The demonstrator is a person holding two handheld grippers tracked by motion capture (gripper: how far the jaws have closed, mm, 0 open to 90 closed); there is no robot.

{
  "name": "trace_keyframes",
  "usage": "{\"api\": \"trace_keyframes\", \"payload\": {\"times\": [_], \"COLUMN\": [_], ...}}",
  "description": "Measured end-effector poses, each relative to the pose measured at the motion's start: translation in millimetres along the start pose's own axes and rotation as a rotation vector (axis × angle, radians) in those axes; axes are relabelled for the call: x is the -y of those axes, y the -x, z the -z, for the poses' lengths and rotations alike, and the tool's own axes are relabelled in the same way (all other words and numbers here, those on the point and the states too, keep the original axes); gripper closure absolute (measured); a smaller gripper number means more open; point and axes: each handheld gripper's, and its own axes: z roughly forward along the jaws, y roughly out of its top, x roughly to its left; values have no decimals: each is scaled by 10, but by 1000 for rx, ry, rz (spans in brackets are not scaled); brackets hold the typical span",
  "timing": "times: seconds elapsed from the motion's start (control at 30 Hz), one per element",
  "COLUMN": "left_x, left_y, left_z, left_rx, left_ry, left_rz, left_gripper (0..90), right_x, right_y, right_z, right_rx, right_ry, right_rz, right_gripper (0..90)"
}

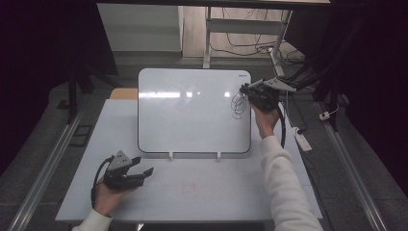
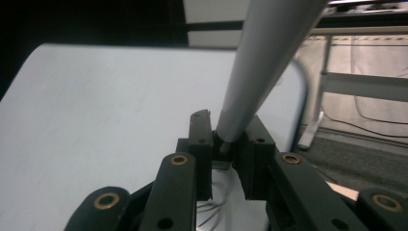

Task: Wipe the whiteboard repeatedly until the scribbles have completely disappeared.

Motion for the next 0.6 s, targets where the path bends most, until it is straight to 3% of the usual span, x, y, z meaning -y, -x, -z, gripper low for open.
{"api": "trace_keyframes", "payload": {"times": [0.1, 0.2, 0.27, 0.37, 0.43, 0.5, 0.57, 0.6], "left_x": [-1, -1, -1, 0, -2, -5, -4, -4], "left_y": [5, 3, 9, 25, 27, 23, 16, 15], "left_z": [-3, -9, -7, -3, -4, -11, -14, -14], "left_rx": [-1, 2, 1, 2, 4, 3, 2, 2], "left_ry": [-1, -5, -5, -5, -5, -7, -7, -8], "left_rz": [-3, -6, -10, -13, -15, -18, -16, -15], "left_gripper": [341, 343, 344, 344, 344, 344, 344, 344], "right_x": [27, 122, 137, 73, 44, 68, 94, 89], "right_y": [31, -87, -86, 34, 88, 47, -20, -24], "right_z": [-9, -28, -16, 24, 36, 17, -4, 1], "right_rx": [-21, -82, -90, -21, -14, -36, -76, -70], "right_ry": [11, -19, -16, 24, 40, 18, -12, -13], "right_rz": [-51, -21, -18, -46, -71, -59, -17, -7], "right_gripper": [777, 776, 777, 776, 777, 776, 777, 776]}}
